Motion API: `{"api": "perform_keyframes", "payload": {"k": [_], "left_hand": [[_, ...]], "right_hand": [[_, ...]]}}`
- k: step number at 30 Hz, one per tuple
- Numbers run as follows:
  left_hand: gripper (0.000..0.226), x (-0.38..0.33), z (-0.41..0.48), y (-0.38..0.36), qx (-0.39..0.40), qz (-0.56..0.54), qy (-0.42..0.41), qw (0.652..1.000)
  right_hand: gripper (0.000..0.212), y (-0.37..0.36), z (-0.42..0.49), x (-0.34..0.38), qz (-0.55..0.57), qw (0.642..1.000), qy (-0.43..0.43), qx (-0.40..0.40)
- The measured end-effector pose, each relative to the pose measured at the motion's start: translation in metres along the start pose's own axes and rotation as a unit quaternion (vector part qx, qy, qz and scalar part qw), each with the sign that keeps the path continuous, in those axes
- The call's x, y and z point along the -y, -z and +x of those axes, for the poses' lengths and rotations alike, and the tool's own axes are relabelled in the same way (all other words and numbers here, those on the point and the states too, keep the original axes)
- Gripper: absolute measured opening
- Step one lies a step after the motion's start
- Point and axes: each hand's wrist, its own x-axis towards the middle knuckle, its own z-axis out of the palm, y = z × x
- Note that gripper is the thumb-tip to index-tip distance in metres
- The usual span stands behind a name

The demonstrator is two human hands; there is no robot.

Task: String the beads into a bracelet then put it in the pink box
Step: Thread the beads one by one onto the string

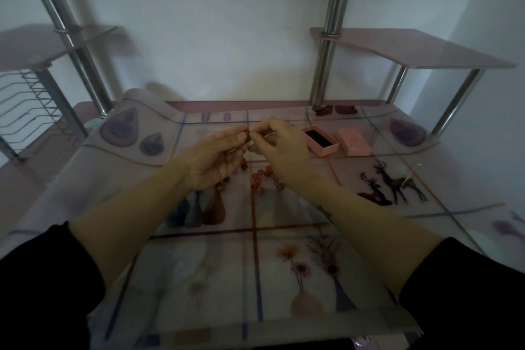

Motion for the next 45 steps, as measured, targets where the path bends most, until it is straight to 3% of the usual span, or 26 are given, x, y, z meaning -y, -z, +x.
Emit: {"api": "perform_keyframes", "payload": {"k": [6, 13, 22, 35, 45], "left_hand": [[0.018, -0.001, -0.0007, -0.0017, -0.018, 0.011, -0.007, 1.0], [0.035, -0.0057, -0.0025, -0.0033, -0.031, 0.03, 0.0, 0.999], [0.019, -0.0071, -0.0015, -0.0035, -0.053, 0.051, 0.005, 0.997], [0.019, -0.0077, -0.0027, -0.002, -0.042, 0.047, 0.004, 0.998], [0.015, -0.0078, -0.004, -0.007, -0.063, 0.074, 0.01, 0.995]], "right_hand": [[0.014, 0.0018, -0.0006, 0.0, 0.021, 0.999, -0.032, 0.011], [0.018, 0.0053, 0.0005, 0.0011, 0.009, 0.999, -0.035, 0.034], [0.017, 0.0074, 0.0023, 0.0002, -0.003, 0.999, -0.025, 0.04], [0.016, 0.0072, 0.0029, -0.0038, -0.027, 0.998, -0.016, 0.046], [0.024, 0.0063, 0.008, -0.0034, -0.121, 0.988, 0.056, 0.077]]}}
